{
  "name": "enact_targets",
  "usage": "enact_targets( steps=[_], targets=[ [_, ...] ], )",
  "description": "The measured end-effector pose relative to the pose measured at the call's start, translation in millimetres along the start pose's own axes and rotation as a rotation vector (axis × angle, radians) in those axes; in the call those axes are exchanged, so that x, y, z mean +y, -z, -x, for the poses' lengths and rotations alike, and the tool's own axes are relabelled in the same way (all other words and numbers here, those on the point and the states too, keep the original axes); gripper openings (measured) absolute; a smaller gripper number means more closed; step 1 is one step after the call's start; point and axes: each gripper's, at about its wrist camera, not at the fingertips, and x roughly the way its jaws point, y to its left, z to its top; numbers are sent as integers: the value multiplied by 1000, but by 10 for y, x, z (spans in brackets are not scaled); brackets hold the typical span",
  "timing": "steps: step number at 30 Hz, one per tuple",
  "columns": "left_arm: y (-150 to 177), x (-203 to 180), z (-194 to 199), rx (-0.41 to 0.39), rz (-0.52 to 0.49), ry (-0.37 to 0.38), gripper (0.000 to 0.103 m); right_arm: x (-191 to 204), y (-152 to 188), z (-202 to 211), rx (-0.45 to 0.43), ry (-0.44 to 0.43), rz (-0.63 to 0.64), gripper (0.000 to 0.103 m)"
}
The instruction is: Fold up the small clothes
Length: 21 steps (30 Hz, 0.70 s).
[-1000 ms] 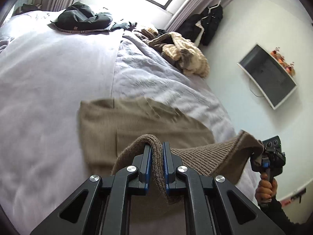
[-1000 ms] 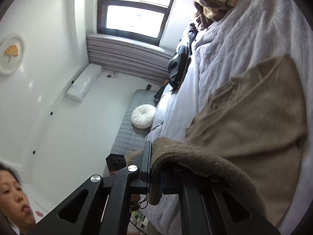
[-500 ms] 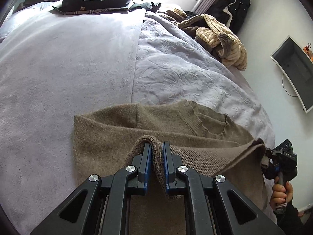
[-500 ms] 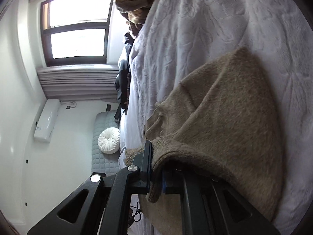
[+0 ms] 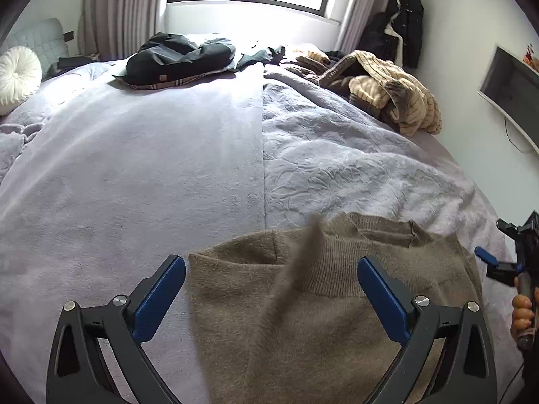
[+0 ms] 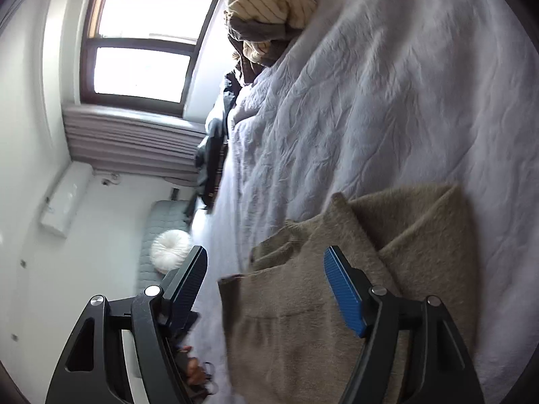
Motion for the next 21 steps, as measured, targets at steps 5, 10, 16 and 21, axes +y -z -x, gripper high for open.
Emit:
enact_targets(
  steps=[5,10,16,21],
  targets=[
    [94,-184,-49,55,-72,86,102,226,210,-58,73,214,219,59],
    [168,-449,-297,72,-123,44,102,310,336,-352,150,293,289,15],
    [428,-66,-737,186,-48,-91,95,-55,325,-494,153,390,264,0],
    [461,194,-447,169,-22,-113,95,-127,299,-239,100,425,242,0]
  ],
)
